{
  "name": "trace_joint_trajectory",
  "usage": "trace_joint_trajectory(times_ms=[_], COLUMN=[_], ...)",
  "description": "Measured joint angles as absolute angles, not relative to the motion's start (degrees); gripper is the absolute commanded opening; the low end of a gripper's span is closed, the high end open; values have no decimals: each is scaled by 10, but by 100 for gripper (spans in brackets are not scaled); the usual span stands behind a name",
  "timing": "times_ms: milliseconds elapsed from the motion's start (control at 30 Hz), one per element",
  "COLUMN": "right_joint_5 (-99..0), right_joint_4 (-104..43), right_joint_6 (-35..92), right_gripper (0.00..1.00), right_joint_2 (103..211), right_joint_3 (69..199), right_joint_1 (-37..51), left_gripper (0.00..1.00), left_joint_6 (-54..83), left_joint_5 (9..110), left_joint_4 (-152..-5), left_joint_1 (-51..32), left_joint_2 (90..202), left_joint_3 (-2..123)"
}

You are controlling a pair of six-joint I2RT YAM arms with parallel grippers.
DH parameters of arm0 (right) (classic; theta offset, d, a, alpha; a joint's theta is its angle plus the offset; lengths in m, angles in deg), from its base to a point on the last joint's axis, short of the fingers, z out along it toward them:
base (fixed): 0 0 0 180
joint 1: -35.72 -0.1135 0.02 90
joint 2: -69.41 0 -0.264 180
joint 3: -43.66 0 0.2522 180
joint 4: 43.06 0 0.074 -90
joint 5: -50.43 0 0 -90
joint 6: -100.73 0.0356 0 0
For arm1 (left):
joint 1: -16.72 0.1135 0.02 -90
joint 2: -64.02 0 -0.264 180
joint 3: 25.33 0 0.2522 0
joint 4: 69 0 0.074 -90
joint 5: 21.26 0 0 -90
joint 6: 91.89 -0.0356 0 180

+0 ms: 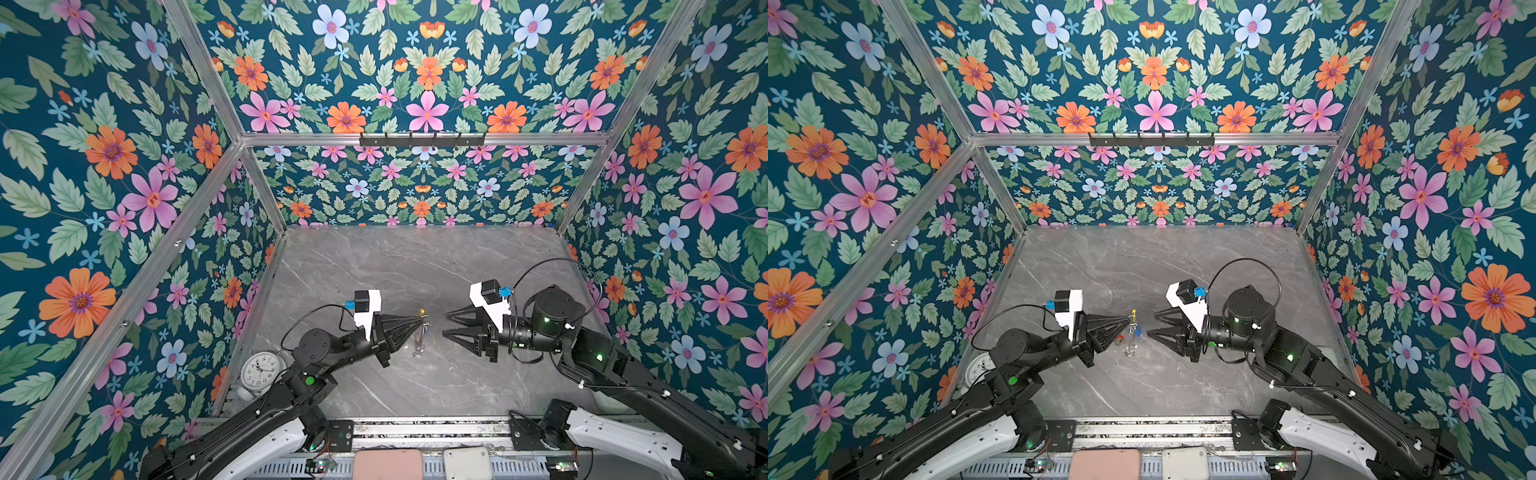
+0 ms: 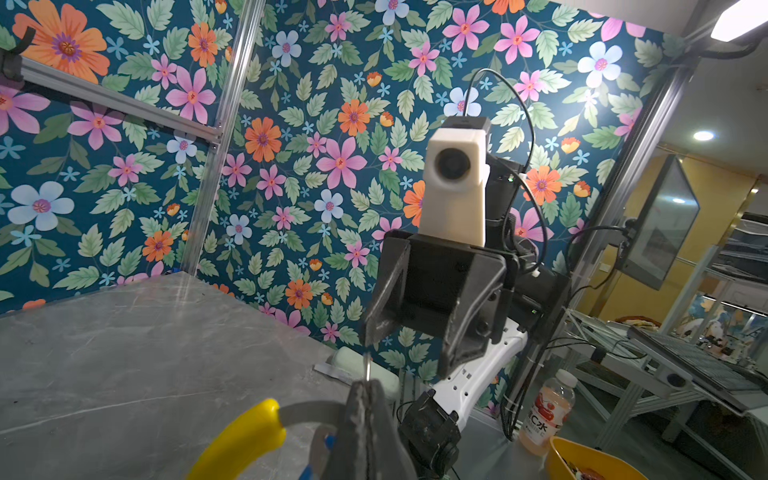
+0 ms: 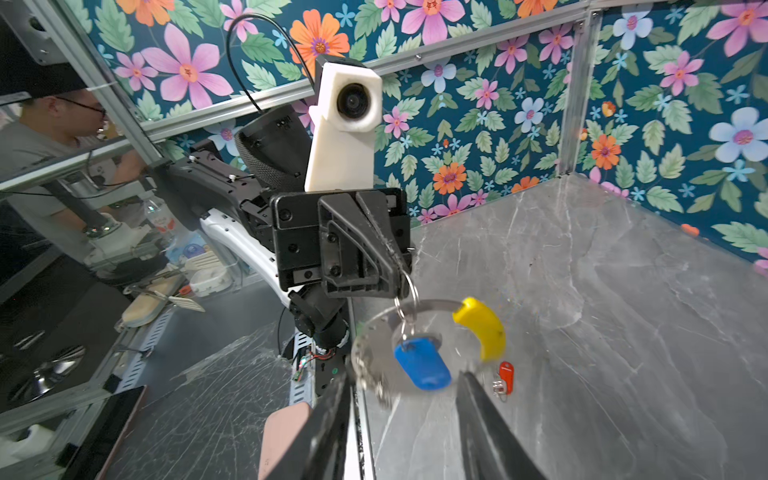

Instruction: Remove the keys from the keyring

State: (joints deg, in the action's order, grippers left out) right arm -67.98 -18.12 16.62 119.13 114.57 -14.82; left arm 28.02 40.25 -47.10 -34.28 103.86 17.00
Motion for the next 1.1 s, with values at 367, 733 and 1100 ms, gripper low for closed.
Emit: trace_joint_trajectory(times_ms=[367, 733, 1100], right_joint_5=[-740, -756, -758], right_joint_4=[-224, -235, -231], right_joint_6=[196, 206, 210], right_gripper=[32, 4, 0], right_joint_2=[1229, 1245, 1249], right_joint_3=[1156, 1162, 1168], right_joint_1=[-147, -146, -146], left_gripper=[0, 0, 0], left_joint_6=[310, 321, 322], left_joint_5=[368, 361, 361], left_joint_4=[-420, -395, -390], left_joint_1=[-343, -343, -343], left_joint_2=[1053, 1052, 1053], left_joint_3=[163, 156, 155])
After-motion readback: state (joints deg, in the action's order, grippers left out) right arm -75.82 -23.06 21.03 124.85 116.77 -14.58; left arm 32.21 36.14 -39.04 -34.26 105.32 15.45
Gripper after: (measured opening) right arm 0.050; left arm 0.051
